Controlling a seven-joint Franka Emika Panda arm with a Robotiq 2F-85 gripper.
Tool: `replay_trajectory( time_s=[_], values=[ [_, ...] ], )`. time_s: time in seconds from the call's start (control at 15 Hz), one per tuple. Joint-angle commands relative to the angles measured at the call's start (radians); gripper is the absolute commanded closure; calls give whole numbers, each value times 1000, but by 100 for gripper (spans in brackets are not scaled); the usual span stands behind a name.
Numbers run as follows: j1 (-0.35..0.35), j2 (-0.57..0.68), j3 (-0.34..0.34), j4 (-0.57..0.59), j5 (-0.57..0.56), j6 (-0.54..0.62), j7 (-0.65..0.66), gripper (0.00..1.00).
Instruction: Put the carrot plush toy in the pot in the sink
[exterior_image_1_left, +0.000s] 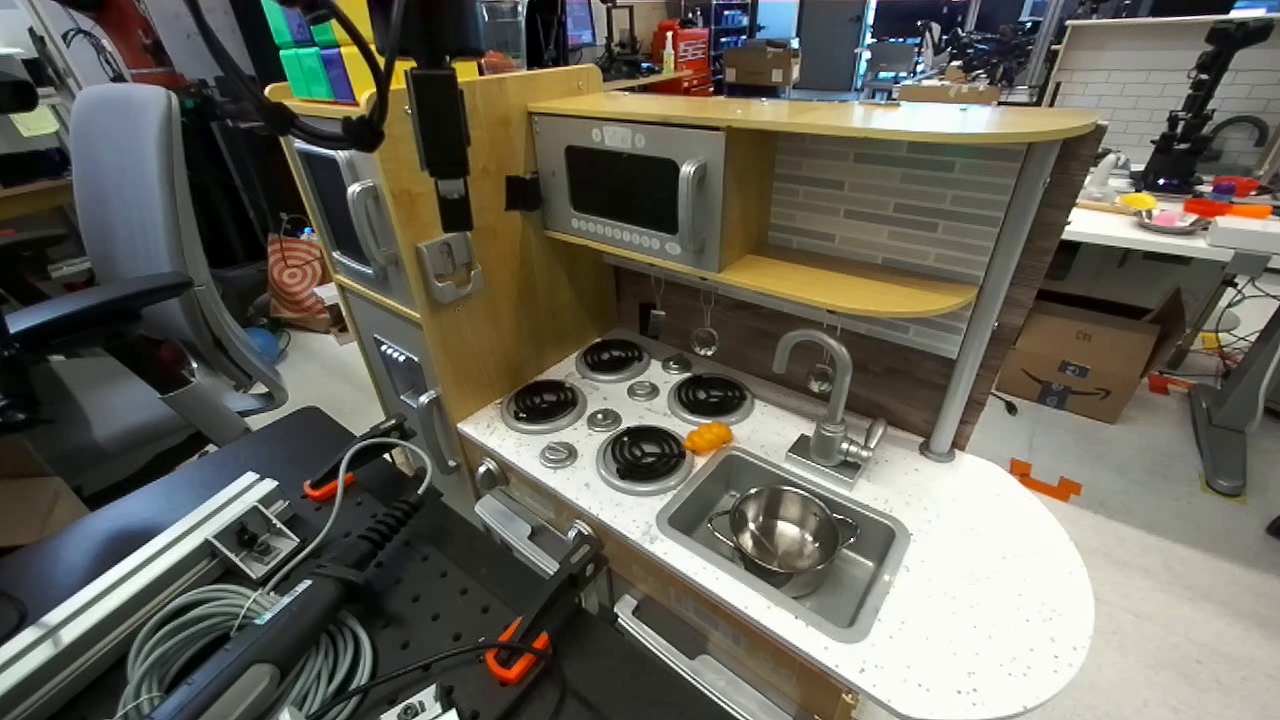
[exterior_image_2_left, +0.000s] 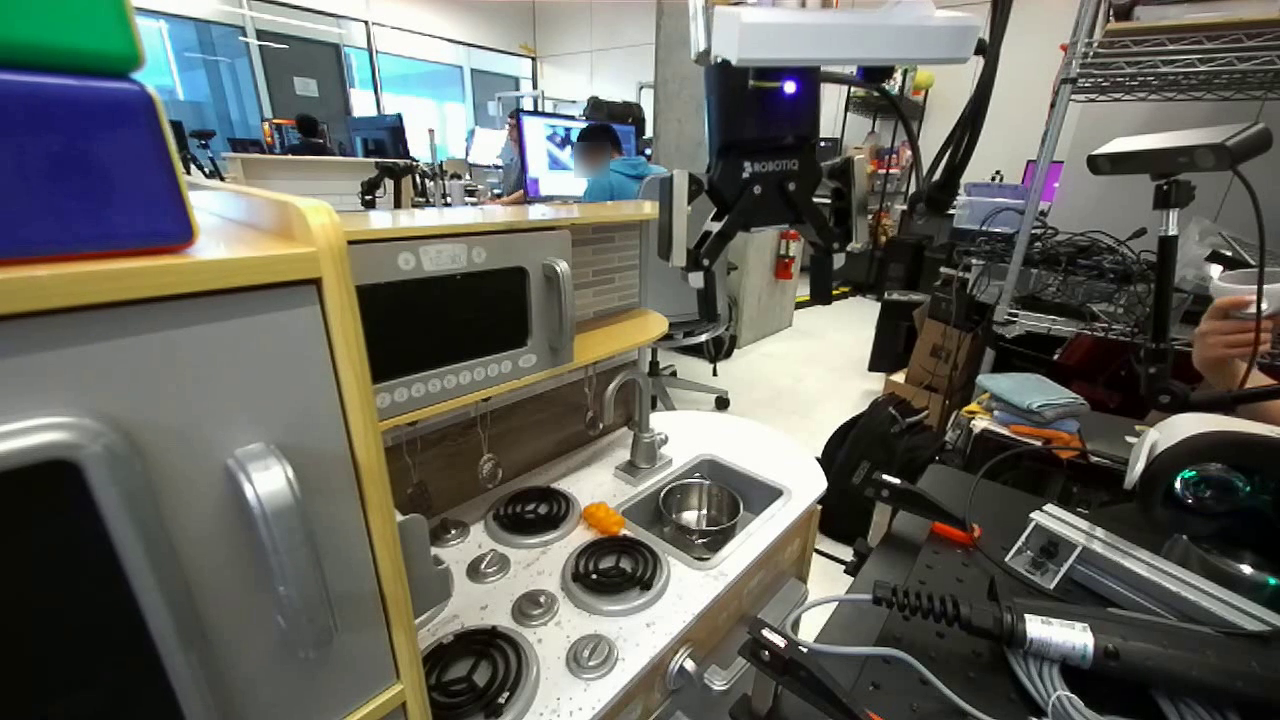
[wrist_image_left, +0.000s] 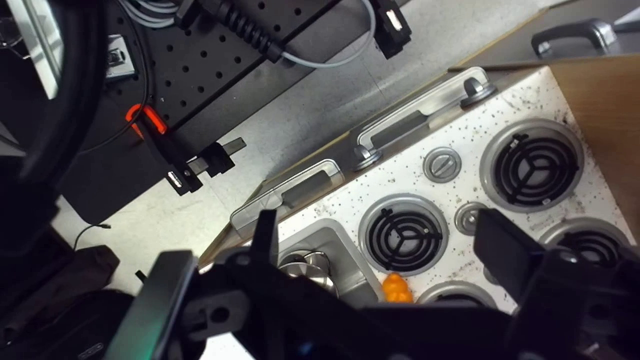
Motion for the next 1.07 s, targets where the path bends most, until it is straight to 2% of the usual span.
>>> replay_trajectory(
  time_s=[0.0,0.33,0.4,0.73,1.0],
  values=[
    [30,-53,-46,-27,-45,-78,-186,0],
    [24,-2,-76,-23,-152,-26,-423,0],
    [26,-8,-75,-15,-117,-49,-366,0],
    [26,-4,-79,-16,-118,-48,-372,0],
    [29,86,-78,-7,-84,80,-335,0]
  ],
)
